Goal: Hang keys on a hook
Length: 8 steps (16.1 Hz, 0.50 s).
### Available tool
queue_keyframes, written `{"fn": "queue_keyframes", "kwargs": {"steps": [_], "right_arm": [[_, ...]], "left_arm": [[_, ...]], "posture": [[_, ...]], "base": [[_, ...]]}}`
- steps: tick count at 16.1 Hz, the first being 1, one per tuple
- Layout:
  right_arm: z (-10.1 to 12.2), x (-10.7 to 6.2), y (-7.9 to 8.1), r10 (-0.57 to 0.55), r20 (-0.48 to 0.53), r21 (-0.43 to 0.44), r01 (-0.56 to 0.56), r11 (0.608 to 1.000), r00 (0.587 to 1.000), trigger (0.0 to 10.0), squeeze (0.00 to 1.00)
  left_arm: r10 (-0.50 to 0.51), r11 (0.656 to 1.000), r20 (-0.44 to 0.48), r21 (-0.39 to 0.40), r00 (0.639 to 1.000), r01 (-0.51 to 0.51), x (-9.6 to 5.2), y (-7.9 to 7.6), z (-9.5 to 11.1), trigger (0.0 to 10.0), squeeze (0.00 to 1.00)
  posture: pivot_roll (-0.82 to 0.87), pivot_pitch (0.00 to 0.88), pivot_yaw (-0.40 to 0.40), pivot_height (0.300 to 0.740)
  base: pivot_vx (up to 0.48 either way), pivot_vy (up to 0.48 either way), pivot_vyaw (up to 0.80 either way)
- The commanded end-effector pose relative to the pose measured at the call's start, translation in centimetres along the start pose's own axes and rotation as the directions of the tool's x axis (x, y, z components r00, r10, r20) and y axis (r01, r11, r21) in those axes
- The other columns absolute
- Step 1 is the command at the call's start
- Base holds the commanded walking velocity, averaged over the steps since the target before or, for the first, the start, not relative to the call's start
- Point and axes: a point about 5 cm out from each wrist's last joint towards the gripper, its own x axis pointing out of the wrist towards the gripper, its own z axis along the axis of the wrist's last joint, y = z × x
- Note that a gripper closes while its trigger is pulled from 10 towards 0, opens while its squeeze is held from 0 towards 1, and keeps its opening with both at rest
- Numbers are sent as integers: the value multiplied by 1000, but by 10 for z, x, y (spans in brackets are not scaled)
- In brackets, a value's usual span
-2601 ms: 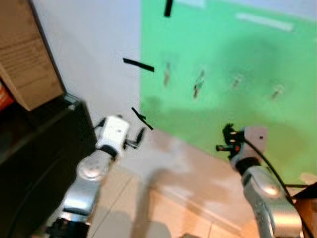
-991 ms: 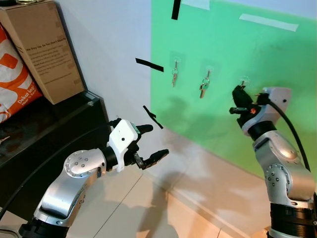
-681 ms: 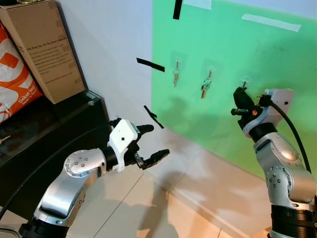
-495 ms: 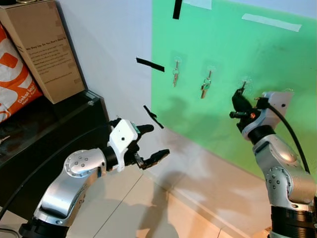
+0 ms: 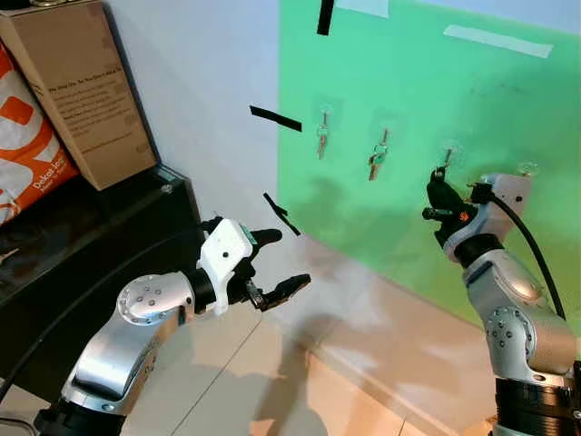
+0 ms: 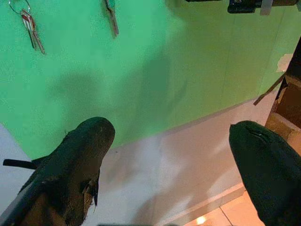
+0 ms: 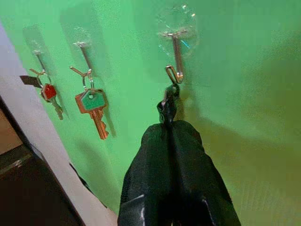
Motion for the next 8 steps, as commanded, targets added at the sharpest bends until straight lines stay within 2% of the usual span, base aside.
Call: {"fn": "queue_keyframes", "kwargs": {"steps": [1,4,8], "right_arm": [[-4,-2,-4,-16,-16,21,16,1000,1000,10000,0],[-8,-5,0,40,-47,-8,-41,999,998,10000,0],[-11,-6,0,41,-62,0,-41,999,997,10000,0]], "left_arm": [[-16,1000,-6,20,1000,16,1,-1,3,10000,0],[-24,1000,-10,20,1000,24,2,-1,3,10000,0],[-28,999,-14,26,1000,28,2,-1,3,10000,0]], "posture": [[13,0,-13,740],[13,0,-13,740],[7,0,-7,740]], "base": [[0,0,0],[0,0,0],[0,0,0]]}}
